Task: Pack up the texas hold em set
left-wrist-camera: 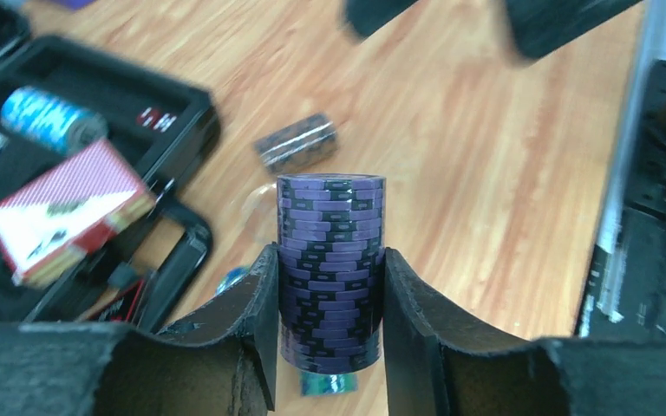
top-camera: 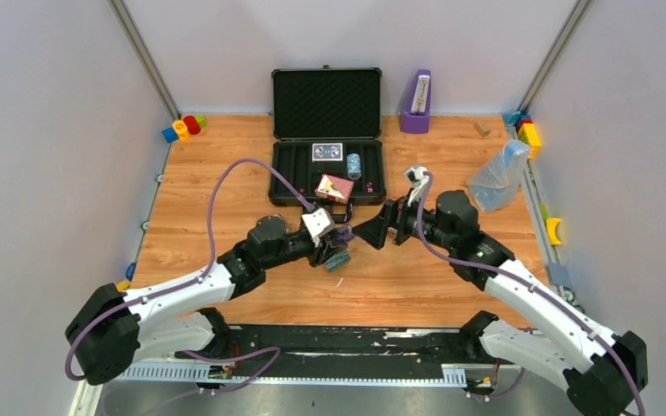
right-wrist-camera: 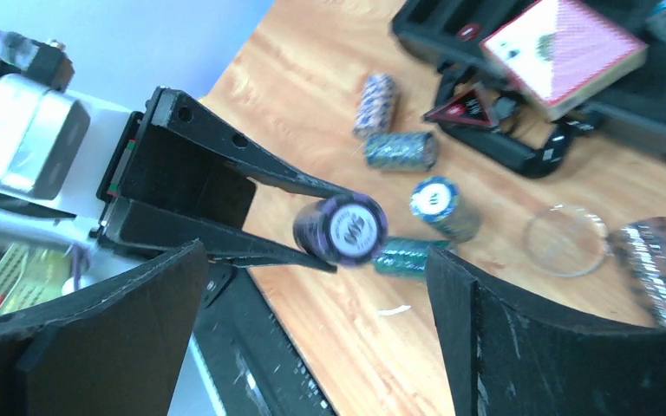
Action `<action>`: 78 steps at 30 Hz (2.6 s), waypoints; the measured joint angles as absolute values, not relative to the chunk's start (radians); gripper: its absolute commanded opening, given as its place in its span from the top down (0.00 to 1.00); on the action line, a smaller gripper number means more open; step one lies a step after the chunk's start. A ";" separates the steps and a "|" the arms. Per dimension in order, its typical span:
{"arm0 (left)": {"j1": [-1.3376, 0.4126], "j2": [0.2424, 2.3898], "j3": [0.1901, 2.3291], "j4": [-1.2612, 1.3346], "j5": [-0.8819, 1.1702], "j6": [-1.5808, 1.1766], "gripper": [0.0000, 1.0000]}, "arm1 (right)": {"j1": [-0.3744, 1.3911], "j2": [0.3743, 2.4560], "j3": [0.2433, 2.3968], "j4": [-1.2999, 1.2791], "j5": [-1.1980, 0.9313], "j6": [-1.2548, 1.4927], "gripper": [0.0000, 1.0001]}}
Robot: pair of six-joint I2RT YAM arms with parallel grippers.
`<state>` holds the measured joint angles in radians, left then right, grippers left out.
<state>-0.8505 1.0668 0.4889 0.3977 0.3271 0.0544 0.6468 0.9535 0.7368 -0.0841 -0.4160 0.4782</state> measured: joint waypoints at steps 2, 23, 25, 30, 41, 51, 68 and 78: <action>-0.851 1.066 0.494 0.362 0.218 -0.002 1.00 | 0.647 0.895 0.706 -0.087 -0.323 0.486 0.00; -0.461 1.497 1.032 -0.234 -0.063 -0.353 1.00 | 0.647 0.740 0.430 -0.129 0.251 0.624 0.01; -0.442 1.551 1.087 -0.250 -0.073 -0.352 1.00 | 0.647 0.735 0.422 -0.129 0.244 0.623 0.01; -0.387 1.667 1.213 -0.279 -0.106 -0.351 1.00 | 0.647 0.726 0.415 -0.121 0.237 0.622 0.01; -0.306 1.919 1.419 -0.280 -0.168 -0.330 1.00 | 0.647 0.723 0.405 -0.104 0.235 0.618 0.01; -0.261 2.061 1.585 -0.294 -0.112 -0.324 0.60 | 0.647 0.723 0.395 -0.089 0.236 0.608 0.01; -0.246 2.073 1.615 -0.279 -0.041 -0.292 0.46 | 0.647 0.722 0.389 -0.088 0.237 0.585 0.01; -0.240 1.878 1.385 -0.242 -0.007 -0.310 1.00 | 0.647 0.716 0.389 -0.088 0.238 0.581 0.01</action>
